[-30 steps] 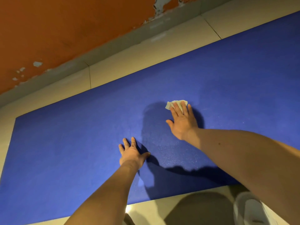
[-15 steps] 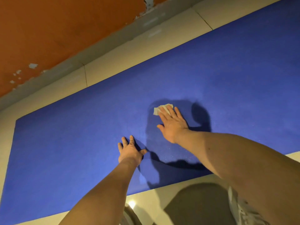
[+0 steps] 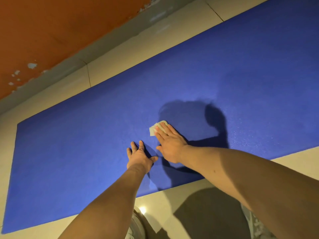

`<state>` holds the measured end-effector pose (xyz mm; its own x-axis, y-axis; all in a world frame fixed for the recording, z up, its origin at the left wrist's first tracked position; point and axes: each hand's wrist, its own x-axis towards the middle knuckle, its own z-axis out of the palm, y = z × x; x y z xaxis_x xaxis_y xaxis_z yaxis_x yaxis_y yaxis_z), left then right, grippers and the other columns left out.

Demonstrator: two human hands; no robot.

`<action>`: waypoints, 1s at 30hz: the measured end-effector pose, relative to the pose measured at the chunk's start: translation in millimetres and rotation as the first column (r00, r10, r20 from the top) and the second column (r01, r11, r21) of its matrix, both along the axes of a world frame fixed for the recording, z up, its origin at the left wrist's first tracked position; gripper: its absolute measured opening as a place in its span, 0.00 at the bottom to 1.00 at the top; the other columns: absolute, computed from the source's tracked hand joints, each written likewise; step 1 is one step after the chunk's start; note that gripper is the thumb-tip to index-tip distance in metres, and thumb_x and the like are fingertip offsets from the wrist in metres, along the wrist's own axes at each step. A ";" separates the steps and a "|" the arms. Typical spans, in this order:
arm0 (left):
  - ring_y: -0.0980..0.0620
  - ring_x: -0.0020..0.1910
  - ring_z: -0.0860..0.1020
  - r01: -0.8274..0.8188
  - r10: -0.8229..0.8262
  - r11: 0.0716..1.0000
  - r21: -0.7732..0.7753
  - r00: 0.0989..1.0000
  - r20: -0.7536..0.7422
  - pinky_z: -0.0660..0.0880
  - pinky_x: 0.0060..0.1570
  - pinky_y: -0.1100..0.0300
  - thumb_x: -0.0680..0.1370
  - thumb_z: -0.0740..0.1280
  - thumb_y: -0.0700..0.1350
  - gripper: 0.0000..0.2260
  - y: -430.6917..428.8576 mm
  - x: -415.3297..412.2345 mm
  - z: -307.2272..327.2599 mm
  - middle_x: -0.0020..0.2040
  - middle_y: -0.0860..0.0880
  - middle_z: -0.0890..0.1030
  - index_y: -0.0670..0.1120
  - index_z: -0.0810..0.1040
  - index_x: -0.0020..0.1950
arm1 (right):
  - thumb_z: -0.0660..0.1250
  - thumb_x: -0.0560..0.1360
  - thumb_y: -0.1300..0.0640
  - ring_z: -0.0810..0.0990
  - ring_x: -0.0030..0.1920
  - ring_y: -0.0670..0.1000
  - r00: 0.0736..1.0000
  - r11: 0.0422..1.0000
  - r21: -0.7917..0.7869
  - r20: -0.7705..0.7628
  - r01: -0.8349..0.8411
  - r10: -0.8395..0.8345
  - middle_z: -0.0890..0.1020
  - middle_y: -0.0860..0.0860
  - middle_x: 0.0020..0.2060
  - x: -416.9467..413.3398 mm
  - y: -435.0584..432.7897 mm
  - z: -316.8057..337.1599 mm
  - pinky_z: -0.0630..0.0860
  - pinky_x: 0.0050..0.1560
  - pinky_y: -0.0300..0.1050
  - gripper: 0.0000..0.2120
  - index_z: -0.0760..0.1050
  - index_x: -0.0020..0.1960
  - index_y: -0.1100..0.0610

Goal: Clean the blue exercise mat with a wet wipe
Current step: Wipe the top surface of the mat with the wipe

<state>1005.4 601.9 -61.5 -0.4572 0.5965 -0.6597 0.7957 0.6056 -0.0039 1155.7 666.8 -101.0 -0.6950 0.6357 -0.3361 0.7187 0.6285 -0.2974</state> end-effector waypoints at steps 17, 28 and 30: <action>0.43 0.80 0.39 0.021 -0.021 1.000 0.015 1.000 -0.019 0.65 0.71 0.43 0.76 0.70 0.61 0.46 -2.9 3.6 3.9 0.81 0.51 0.37 0.54 0.41 0.82 | 0.47 0.85 0.42 0.29 0.79 0.59 0.992 0.992 0.002 0.009 0.123 -0.123 0.37 0.54 0.81 12.5 -2.5 5.0 0.32 0.78 0.56 0.35 0.37 0.82 0.60; 0.41 0.72 0.66 -0.105 0.058 0.920 0.377 0.989 0.134 0.67 0.68 0.50 0.79 0.69 0.54 0.27 0.9 6.9 12.3 0.74 0.43 0.68 0.46 0.69 0.75 | 0.59 0.78 0.72 0.78 0.62 0.48 0.574 0.742 -0.569 -0.494 0.354 -0.653 0.80 0.51 0.66 24.8 -7.9 48.8 0.66 0.52 0.20 0.24 0.76 0.70 0.56; 0.46 0.61 0.77 -0.346 0.147 0.818 0.459 0.898 0.415 0.73 0.60 0.54 0.80 0.68 0.48 0.17 2.1 16.5 21.9 0.62 0.46 0.80 0.44 0.77 0.68 | 0.59 0.78 0.72 0.79 0.59 0.50 0.549 0.683 -0.626 -0.442 0.377 -0.709 0.79 0.51 0.63 29.0 -6.4 53.6 0.68 0.45 0.20 0.23 0.76 0.69 0.58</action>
